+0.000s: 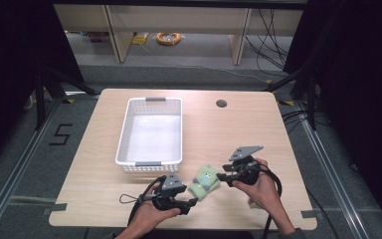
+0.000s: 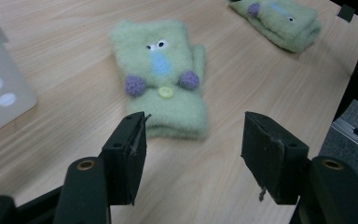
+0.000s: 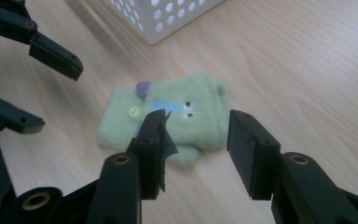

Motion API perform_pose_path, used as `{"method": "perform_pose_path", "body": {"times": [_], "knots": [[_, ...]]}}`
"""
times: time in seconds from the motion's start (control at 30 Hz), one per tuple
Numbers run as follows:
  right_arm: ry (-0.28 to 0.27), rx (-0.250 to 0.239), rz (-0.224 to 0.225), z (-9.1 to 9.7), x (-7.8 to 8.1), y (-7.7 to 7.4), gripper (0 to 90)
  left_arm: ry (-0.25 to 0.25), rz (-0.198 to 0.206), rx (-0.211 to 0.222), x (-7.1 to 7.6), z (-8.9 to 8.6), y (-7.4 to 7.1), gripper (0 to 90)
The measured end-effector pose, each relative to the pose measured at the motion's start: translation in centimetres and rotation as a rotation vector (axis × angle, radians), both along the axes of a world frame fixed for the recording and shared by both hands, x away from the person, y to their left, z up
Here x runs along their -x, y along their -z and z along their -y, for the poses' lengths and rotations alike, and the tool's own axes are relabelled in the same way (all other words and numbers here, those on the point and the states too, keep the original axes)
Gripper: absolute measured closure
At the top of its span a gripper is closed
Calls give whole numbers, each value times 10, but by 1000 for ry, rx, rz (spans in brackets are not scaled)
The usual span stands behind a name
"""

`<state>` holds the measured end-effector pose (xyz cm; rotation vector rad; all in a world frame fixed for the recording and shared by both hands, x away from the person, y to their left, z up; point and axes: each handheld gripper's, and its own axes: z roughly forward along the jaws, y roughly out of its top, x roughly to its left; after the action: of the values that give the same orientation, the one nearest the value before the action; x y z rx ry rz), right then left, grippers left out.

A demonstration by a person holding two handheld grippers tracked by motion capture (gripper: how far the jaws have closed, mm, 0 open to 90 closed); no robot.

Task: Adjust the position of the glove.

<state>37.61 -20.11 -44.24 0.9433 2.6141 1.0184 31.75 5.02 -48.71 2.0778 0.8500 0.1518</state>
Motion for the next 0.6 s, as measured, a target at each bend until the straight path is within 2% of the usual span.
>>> {"method": "perform_pose_path", "body": {"times": [0.07,0.1,0.13,0.17,0.2,0.23,0.27,0.3,0.4,0.47,0.57,0.6], "knots": [[6,45,-22,-4,-10,5,614,-1,-6,7,-4,9,0,412],[6,45,-22,-4,-10,5,614,-1,-6,7,-4,9,0,417],[-7,47,1,-6,-14,10,618,17,-2,-19,-5,10,0,417],[15,55,-46,-8,-14,8,624,8,-8,-20,-6,13,1,417],[31,55,-74,-10,-14,9,629,0,-16,-17,-7,15,3,419],[38,58,-71,-13,-16,12,636,10,-10,-31,-9,16,4,423],[13,72,-46,-14,-22,18,642,7,-7,-40,-10,17,6,431],[23,75,-86,-17,-23,17,642,11,32,-74,-12,20,7,437],[41,57,-101,-20,-26,21,639,13,47,-90,-12,23,6,451],[36,64,-88,-22,-29,24,639,14,35,-82,-14,26,6,455],[21,84,-95,-24,-33,26,639,28,32,-119,-18,29,9,460],[43,92,-120,-25,-33,27,639,21,26,-131,-19,30,11,463]]}}
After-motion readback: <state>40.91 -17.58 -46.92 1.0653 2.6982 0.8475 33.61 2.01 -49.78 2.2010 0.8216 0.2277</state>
